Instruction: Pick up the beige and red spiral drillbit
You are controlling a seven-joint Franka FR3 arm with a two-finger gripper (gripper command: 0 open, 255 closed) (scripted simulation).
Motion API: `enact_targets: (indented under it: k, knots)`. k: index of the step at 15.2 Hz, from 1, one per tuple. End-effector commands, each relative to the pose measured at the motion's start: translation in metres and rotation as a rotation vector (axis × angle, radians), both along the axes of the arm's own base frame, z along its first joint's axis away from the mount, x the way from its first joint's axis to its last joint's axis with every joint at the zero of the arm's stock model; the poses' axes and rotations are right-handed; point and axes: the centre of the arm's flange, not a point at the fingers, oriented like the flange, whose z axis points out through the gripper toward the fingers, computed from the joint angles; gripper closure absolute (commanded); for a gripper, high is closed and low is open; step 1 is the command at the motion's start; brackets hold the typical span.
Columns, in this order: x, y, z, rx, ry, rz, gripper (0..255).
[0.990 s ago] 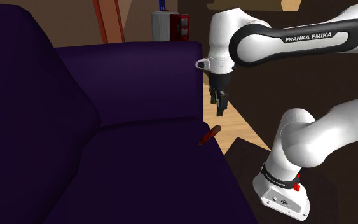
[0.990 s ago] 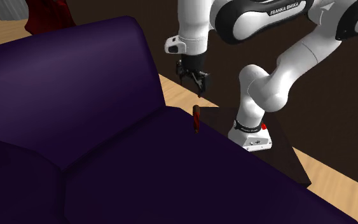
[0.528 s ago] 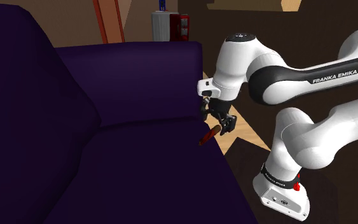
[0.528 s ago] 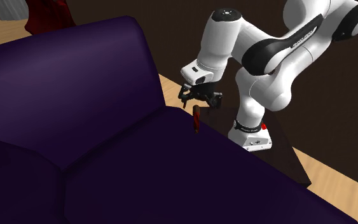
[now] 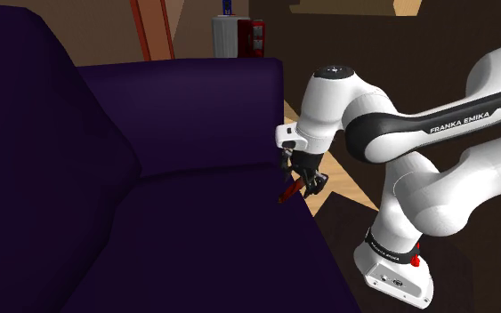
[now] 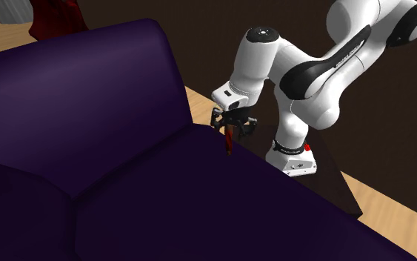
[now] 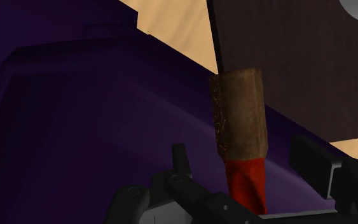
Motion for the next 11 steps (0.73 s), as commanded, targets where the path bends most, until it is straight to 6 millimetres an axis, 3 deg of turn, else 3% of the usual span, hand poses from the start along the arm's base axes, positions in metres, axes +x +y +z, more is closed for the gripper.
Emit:
enact_targets:
  k: [1, 9, 11]
  knots:
    - [0.001, 0.000, -0.002, 0.000, -0.002, 0.000, 255]
    - [0.001, 0.000, -0.002, 0.000, -0.002, 0.000, 255]
    - [0.001, 0.000, 0.008, 0.000, -0.002, 0.000, 255]
